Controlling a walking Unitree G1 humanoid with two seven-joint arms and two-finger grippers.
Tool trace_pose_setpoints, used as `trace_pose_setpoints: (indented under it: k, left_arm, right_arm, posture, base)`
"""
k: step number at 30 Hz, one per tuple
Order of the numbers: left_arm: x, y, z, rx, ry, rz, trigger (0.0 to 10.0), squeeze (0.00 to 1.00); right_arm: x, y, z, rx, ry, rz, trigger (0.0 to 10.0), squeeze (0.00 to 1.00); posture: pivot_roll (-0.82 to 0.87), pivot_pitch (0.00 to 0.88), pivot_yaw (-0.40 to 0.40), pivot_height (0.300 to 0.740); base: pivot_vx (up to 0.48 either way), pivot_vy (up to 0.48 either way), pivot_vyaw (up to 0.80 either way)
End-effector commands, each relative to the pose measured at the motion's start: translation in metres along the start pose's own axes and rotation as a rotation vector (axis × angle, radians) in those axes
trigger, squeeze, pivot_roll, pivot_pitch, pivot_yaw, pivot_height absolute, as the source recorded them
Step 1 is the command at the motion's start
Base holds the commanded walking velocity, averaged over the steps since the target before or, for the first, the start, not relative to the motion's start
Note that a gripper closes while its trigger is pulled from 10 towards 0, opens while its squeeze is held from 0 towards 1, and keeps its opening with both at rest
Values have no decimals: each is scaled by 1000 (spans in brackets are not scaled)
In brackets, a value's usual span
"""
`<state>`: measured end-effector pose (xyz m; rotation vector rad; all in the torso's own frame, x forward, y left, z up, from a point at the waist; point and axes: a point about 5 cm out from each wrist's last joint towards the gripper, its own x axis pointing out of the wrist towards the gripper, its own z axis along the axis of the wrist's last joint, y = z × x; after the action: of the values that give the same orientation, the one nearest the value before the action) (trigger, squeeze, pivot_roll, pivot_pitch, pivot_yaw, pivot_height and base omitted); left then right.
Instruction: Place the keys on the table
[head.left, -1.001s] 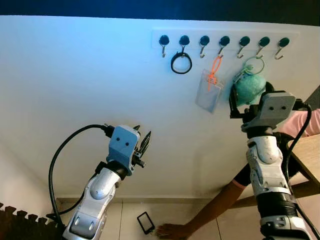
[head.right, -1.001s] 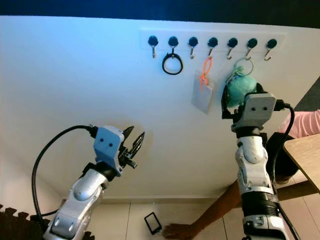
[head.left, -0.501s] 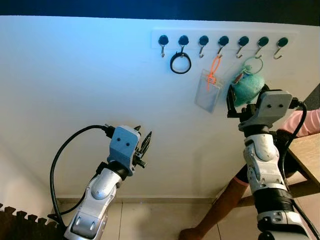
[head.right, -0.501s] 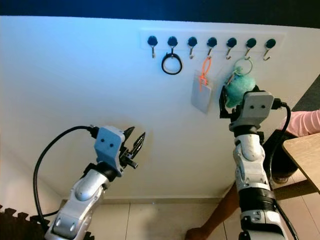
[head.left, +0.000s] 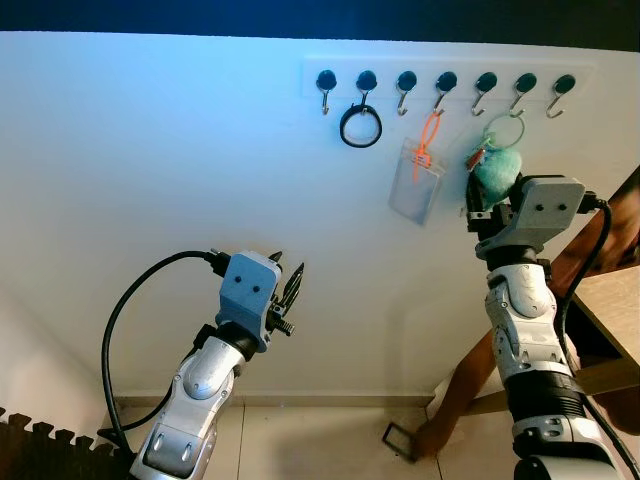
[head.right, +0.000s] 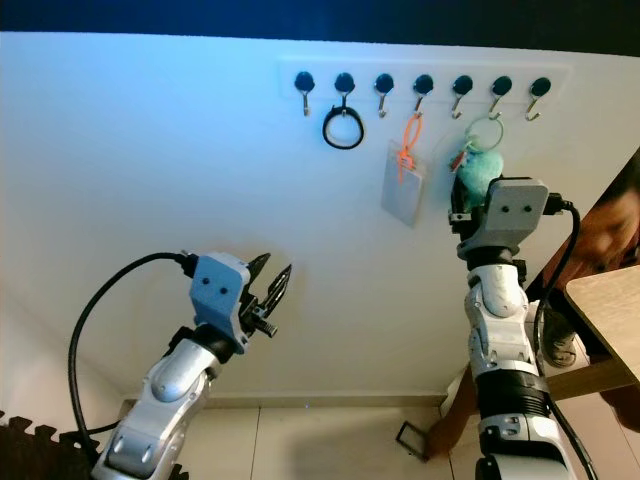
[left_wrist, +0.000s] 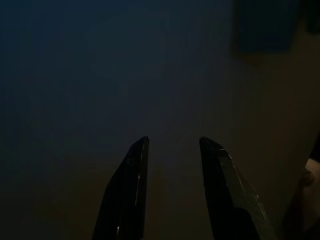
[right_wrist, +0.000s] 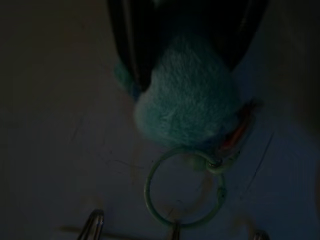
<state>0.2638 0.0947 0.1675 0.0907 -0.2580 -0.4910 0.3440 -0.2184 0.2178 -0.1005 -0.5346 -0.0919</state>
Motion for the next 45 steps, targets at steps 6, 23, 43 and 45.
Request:
trace_pose_setpoints:
  k: [6, 23, 43, 45]
  left_arm:
    - [11, -21, 56, -124, -275, -124, 10000, 0]
    - [24, -54, 77, -13, -261, -360, 10000, 0]
    - [26, -46, 76, 8, -227, -325, 10000, 0]
    - [26, -46, 76, 7, -226, -325, 10000, 0]
  right_arm:
    - [0, -4, -4, 10, 17, -23, 0, 0]
    - [2, -2, -2, 26, 5, -25, 0, 0]
    - [2, 1, 40, 71, -269, -48, 0, 0]
    - [2, 1, 42, 72, -276, -44, 0, 0]
  posture:
    - [46, 97, -32, 740]
    - [47, 105, -30, 740]
    - [51, 110, -22, 740]
    - [51, 110, -22, 740]
  base:
    - [0, 0, 0]
    - [0, 0, 0]
    - [0, 0, 0]
    - [0, 0, 0]
